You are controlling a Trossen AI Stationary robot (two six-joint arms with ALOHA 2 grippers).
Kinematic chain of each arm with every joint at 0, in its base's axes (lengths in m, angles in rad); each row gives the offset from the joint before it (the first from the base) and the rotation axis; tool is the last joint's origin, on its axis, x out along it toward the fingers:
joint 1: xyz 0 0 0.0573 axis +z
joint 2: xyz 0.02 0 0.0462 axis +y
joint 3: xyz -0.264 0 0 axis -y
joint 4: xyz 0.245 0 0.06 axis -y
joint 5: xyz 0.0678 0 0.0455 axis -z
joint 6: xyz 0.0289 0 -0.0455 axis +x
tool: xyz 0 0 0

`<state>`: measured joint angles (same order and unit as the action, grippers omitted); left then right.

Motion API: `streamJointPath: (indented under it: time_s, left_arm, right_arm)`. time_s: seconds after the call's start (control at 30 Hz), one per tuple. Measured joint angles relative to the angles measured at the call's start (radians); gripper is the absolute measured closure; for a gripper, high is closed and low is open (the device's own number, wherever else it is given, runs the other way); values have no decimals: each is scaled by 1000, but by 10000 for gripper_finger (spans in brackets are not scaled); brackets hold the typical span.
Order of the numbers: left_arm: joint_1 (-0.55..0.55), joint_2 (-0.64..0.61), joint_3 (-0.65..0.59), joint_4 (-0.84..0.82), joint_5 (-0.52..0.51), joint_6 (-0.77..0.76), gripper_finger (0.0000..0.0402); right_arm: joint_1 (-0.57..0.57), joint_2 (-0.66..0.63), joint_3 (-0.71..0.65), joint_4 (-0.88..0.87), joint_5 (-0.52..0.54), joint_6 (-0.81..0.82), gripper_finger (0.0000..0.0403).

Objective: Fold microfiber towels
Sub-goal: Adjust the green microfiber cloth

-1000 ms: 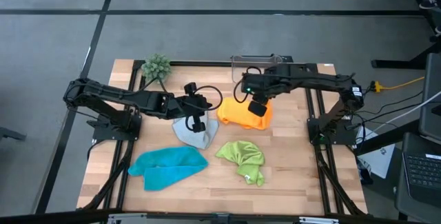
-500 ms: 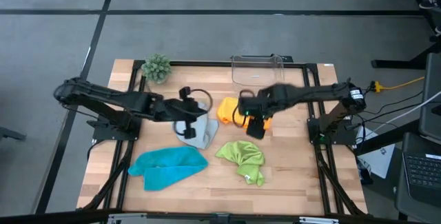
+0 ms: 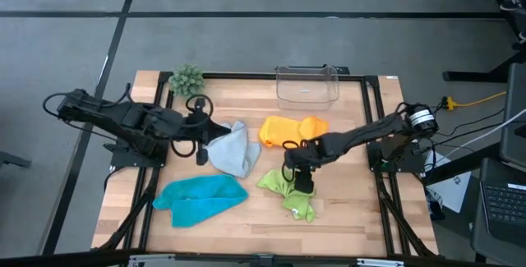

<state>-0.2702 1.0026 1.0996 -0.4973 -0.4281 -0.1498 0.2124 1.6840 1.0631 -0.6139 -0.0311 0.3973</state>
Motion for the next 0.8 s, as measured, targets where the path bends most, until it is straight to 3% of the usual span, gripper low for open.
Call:
streamJointPath:
  time_s: [0.2,0.37,0.53,0.63,0.77,0.8]
  left_arm:
    - [4,14,1,6,-5,2,401]
    - [3,17,1,2,-6,2,401]
    - [3,17,1,3,-6,2,401]
    - [3,18,1,3,-6,2,401]
    - [3,18,1,4,-6,2,401]
    - [3,17,1,4,-6,2,401]
  right_arm:
    - [32,14,-112,260,-1,-63,221]
    - [62,104,-133,326,9,-88,221]
    - [68,189,-72,350,34,-89,228]
    - [63,202,-16,332,50,-129,271]
    - [48,206,78,313,65,-269,378]
    - [47,203,115,313,68,-312,387]
